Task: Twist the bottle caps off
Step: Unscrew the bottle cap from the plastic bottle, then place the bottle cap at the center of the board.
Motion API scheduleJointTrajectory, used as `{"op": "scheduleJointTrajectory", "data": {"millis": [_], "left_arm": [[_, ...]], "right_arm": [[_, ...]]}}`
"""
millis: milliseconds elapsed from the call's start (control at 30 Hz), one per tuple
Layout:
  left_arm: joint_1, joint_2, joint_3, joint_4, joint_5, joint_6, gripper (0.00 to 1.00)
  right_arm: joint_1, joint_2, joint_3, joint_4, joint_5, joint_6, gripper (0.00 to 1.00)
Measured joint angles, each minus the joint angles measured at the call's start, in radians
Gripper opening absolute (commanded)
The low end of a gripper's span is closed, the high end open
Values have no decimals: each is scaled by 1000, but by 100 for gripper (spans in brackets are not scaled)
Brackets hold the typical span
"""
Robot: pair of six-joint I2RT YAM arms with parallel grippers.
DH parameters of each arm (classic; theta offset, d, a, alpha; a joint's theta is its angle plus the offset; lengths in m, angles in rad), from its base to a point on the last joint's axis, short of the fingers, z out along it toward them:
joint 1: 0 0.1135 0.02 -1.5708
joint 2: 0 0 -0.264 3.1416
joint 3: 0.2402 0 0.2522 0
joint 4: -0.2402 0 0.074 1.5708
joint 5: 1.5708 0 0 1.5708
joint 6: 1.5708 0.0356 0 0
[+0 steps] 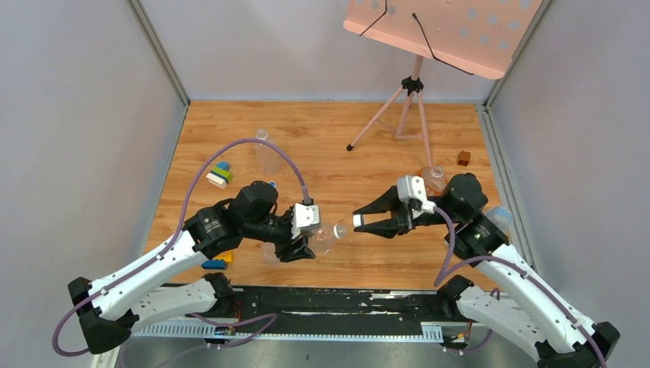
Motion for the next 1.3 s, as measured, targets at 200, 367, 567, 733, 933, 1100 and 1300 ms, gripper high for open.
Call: {"op": "scheduleJointTrajectory", "data": {"millis": [200, 367, 567, 733, 933, 1100, 1300], "left_arm": [[0, -43, -19, 2, -65, -61, 0], [0, -244, -151, 153, -289, -140, 0], [1, -398, -267, 287, -405, -205, 0], [1, -385, -274, 348, -414, -238, 0], [1, -330, -277, 399, -401, -264, 0], [1, -301, -278, 422, -399, -269, 0], [1, -288, -278, 433, -402, -272, 0]], "right_arm": [[1, 24, -1, 44, 229, -24, 0], [0, 375, 196, -59, 624, 162, 0], [-4, 862, 374, -219, 874, 336, 0], [-5, 1094, 495, -327, 937, 419, 8], [-5, 1208, 655, -358, 978, 470, 32], [-5, 1223, 692, -370, 990, 482, 44], [-5, 1268, 710, -373, 983, 483, 46]]}}
